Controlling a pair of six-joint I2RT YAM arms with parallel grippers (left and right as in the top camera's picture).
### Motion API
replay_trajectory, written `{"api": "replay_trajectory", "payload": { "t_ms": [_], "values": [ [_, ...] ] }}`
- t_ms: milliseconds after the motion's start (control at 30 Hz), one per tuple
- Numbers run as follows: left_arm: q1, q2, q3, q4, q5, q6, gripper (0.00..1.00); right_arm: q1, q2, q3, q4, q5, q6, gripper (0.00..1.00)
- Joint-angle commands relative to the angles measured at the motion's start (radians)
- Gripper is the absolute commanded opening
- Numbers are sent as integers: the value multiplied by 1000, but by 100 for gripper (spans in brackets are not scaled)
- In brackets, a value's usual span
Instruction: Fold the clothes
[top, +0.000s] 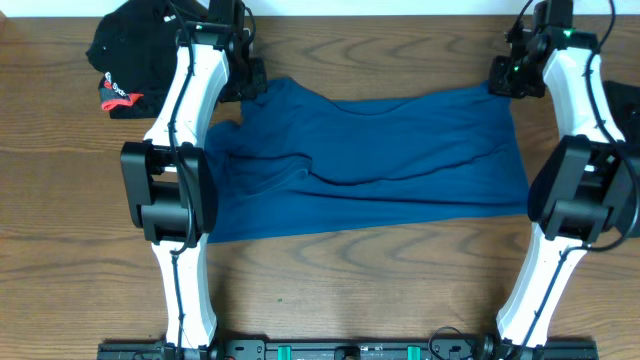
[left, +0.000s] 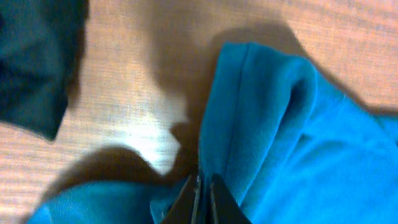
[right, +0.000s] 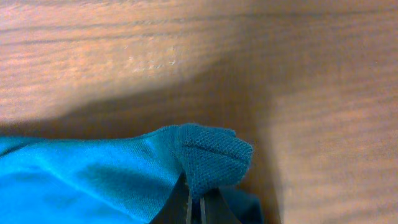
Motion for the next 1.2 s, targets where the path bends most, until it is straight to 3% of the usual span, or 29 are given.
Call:
{"api": "replay_trajectory", "payload": {
  "t_ms": [0,300,900,1167],
  "values": [
    [-5,-52,2,-50,20,8,6,-11,-71,10,-38,3,19,1],
    [-21,-121,2,-229,19,8,6,-17,-124,10,-216,5,29,1],
    [10,-136,2,-590,-87,4,6,-80,-127,10,-335,85,71,1],
    [61,-136,2,-633,-87,5,6,-98,-127,10,-381,85,70,1]
  ]
}}
